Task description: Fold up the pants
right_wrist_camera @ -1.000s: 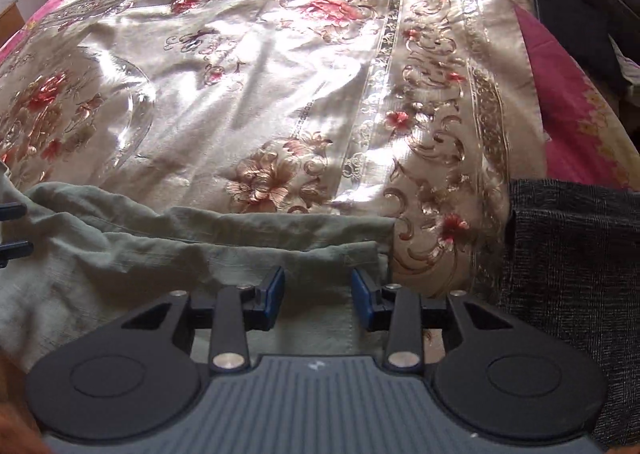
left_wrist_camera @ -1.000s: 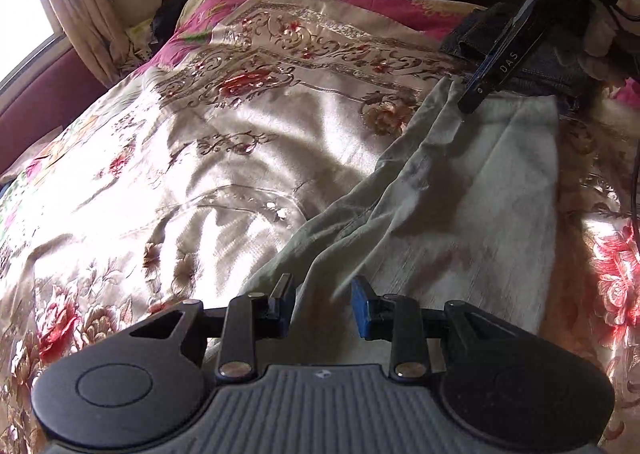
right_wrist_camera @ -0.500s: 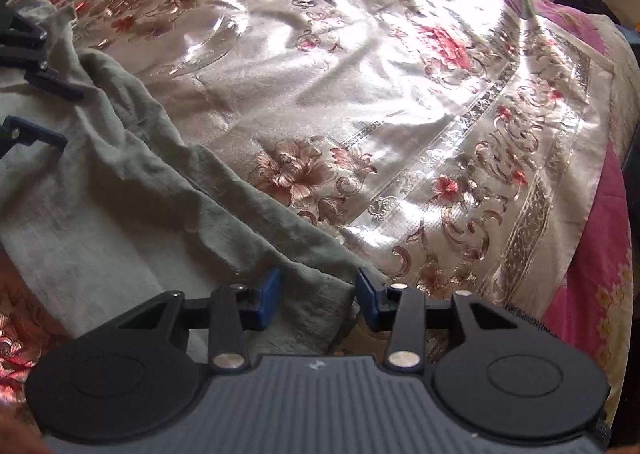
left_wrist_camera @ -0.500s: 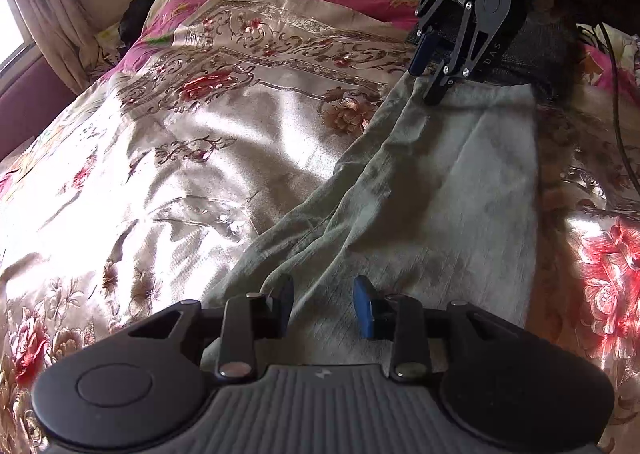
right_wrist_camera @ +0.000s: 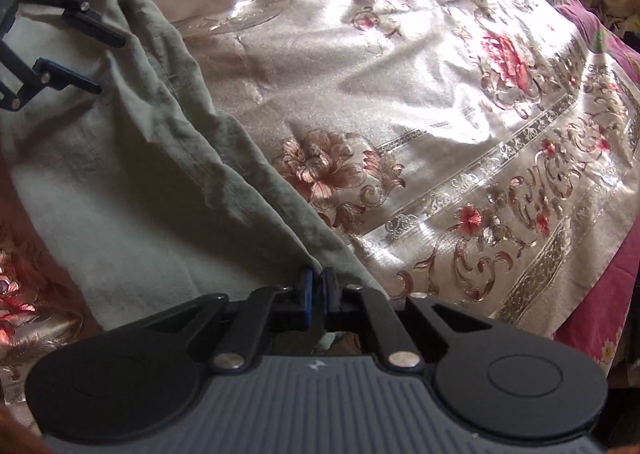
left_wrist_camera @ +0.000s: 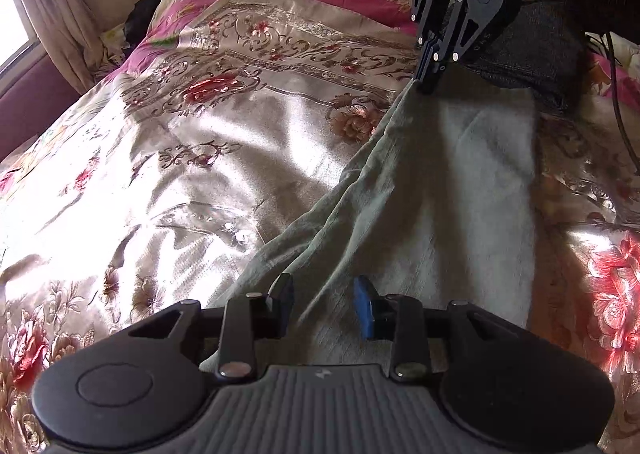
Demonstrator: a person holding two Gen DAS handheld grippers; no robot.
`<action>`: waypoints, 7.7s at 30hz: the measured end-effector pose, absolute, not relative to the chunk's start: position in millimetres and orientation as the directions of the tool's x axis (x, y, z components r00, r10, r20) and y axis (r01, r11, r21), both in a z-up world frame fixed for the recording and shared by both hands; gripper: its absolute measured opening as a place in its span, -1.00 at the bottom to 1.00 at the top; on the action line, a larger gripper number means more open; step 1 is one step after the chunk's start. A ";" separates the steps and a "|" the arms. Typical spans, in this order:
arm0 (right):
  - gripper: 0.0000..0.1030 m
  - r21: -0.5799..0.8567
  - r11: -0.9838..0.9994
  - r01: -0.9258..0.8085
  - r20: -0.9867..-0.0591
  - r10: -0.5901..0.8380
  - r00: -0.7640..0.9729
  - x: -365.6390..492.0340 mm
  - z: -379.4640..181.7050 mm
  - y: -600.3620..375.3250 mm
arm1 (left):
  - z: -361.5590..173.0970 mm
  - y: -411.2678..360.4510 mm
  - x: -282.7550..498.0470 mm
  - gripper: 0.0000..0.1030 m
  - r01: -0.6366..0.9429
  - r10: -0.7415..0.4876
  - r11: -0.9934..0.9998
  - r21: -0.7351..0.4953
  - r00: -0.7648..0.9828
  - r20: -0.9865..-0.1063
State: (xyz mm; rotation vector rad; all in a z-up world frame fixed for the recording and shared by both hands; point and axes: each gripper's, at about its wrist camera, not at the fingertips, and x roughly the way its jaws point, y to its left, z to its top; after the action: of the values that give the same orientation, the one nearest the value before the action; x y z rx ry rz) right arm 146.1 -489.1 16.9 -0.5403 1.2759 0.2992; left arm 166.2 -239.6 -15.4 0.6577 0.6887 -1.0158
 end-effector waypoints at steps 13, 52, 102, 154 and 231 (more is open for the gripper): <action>-0.46 -0.194 0.980 -0.035 -0.912 -0.168 0.373 138.1 35.4 -528.8 | -22.7 -225.5 162.9 -0.04 0.904 -0.493 0.384 0.190 0.375 -0.785; -0.94 0.697 0.365 0.617 -0.569 -0.242 0.786 -27.7 42.9 -506.3 | -16.6 -173.5 123.5 0.04 0.876 -0.509 0.470 0.103 0.365 -0.779; -0.85 0.617 0.232 0.752 -0.703 -0.266 0.660 -45.3 -27.8 -513.3 | -18.5 -168.7 116.6 0.05 0.910 -0.433 0.362 0.204 0.358 -0.827; -0.84 0.633 0.159 0.758 -0.711 -0.270 0.650 -42.4 -31.8 -507.3 | -18.7 -163.9 126.5 0.06 0.912 -0.427 0.344 0.221 0.362 -0.829; -0.91 0.836 0.386 0.390 -0.419 -0.009 0.908 25.2 91.9 -450.7 | -25.3 -89.5 167.5 0.17 0.670 -0.293 0.723 0.167 0.516 -0.805</action>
State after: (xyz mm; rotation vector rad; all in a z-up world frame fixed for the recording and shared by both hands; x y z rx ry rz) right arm 25.2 -450.7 91.9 1.1535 0.3763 -0.2617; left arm 167.5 -89.5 -25.3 0.5002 0.8447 -0.6077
